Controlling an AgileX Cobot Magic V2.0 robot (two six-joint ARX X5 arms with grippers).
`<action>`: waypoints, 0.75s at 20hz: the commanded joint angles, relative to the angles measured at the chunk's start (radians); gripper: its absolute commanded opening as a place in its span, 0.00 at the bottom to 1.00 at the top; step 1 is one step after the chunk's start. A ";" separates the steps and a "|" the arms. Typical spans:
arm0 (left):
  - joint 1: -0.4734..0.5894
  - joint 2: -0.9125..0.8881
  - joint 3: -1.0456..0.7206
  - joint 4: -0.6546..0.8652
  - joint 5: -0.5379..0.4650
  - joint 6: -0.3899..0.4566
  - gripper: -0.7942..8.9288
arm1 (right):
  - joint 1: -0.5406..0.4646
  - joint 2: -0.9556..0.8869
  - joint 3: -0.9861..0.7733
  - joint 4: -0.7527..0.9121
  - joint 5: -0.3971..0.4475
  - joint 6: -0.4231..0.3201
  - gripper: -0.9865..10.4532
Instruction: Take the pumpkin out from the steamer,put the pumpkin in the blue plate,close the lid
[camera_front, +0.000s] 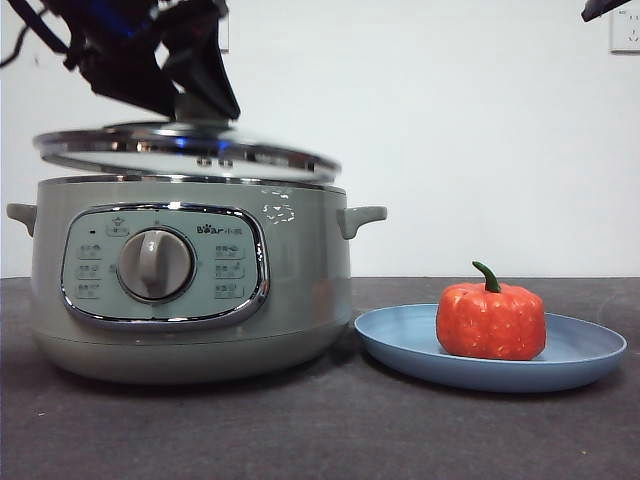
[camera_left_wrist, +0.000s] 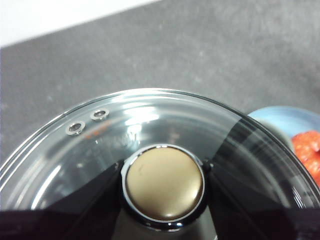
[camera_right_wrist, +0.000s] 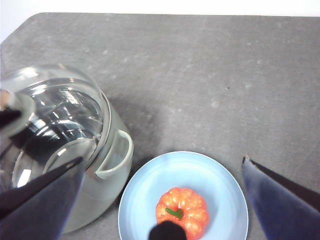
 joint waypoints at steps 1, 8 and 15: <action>-0.003 0.019 0.011 0.029 0.001 -0.005 0.07 | 0.001 0.000 -0.003 0.005 0.003 0.006 0.61; -0.003 0.034 0.011 -0.032 0.019 -0.004 0.17 | 0.001 0.000 -0.003 0.006 0.003 0.006 0.61; -0.002 0.031 0.013 -0.029 0.018 -0.003 0.54 | 0.001 0.000 -0.003 0.005 0.003 0.006 0.61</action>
